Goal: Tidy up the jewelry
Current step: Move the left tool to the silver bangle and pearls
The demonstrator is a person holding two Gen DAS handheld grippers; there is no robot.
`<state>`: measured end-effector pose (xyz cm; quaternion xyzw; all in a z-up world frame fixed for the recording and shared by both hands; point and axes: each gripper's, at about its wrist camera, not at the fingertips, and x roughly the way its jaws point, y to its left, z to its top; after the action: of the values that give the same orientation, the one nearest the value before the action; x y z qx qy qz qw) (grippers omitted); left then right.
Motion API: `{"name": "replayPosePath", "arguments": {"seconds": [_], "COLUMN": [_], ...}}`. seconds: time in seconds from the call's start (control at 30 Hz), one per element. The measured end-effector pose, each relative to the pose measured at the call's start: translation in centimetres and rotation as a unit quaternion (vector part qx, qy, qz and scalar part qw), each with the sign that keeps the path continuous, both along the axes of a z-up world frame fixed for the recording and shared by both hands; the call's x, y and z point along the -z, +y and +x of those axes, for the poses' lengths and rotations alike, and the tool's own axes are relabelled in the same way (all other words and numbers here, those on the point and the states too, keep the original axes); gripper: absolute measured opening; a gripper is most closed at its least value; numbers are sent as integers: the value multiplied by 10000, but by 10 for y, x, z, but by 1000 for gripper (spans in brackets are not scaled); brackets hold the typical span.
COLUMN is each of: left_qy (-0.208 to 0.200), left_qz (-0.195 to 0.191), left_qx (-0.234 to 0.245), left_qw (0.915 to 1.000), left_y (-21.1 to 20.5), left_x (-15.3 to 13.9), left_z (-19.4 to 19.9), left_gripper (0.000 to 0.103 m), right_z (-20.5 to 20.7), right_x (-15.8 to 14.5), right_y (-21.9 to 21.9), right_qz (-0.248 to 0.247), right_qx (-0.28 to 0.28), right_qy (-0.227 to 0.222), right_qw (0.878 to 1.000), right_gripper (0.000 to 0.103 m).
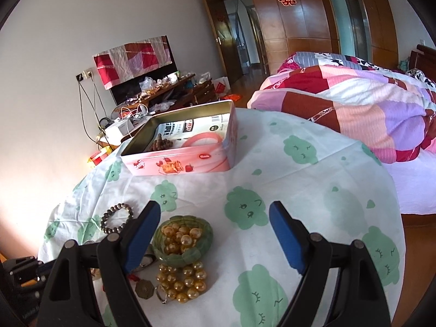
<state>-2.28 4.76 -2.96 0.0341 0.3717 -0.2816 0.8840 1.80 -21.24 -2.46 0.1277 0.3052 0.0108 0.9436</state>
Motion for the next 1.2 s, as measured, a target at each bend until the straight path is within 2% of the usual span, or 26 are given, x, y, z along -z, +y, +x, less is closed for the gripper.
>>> {"name": "replayPosePath", "arguments": {"seconds": [0.03, 0.17, 0.2, 0.23, 0.27, 0.33, 0.37, 0.43, 0.53, 0.67, 0.73, 0.9, 1.03, 1.2], "left_qy": [1, -27, 19, 109, 20, -5, 5, 100, 262, 156, 121, 70, -157, -273], "left_qz": [19, 237, 298, 371, 430, 562, 554, 386, -213, -878, -1090, -1152, -1324, -1353], "left_qx": [42, 37, 17, 46, 30, -11, -38, -99, -314, -429, -509, -656, -702, -663], "left_qw": [10000, 9997, 9996, 9992, 9991, 9984, 9985, 9992, 9989, 9951, 9927, 9911, 9886, 9882], "left_y": [-2, -11, -13, -14, -14, -14, -14, -9, 7, 24, 32, 37, 41, 40], "left_x": [2, 9, 12, 17, 17, 18, 18, 18, 13, -2, -8, -10, -22, -31], "left_z": [-1, -1, 0, 1, 0, 0, 2, 4, 11, 12, 13, 14, 11, 16], "left_gripper": [50, 52, 48, 31, 22, 12, 11, 6, 1, 0, 0, 0, 0, 0], "right_z": [0, 0, 0, 0, -1, 0, 0, 0, 0, 0, 0, -1, 2, 8], "right_x": [0, 1, 1, 1, 1, 1, 2, 2, 2, 2, 2, 0, 1, 5], "right_y": [0, -1, -2, -3, -3, -4, -5, -5, -6, -6, -6, -1, 2, 17], "right_qz": [-3, 52, 76, 91, 110, 136, 142, 141, 149, 160, 151, 39, 21, -174], "right_qx": [2, 21, 29, 38, 57, 69, 71, 72, 72, 65, 43, -23, -102, -491], "right_qy": [0, 10, 9, 10, 17, 32, 39, 41, 15, 0, -28, -44, 54, 301], "right_qw": [10000, 10000, 10000, 10000, 9999, 9999, 9999, 9999, 9999, 9999, 9999, 10000, 9999, 9982], "right_gripper": [85, 85, 85, 85, 85, 85, 85, 85, 85, 85, 85, 85, 85, 85]}}
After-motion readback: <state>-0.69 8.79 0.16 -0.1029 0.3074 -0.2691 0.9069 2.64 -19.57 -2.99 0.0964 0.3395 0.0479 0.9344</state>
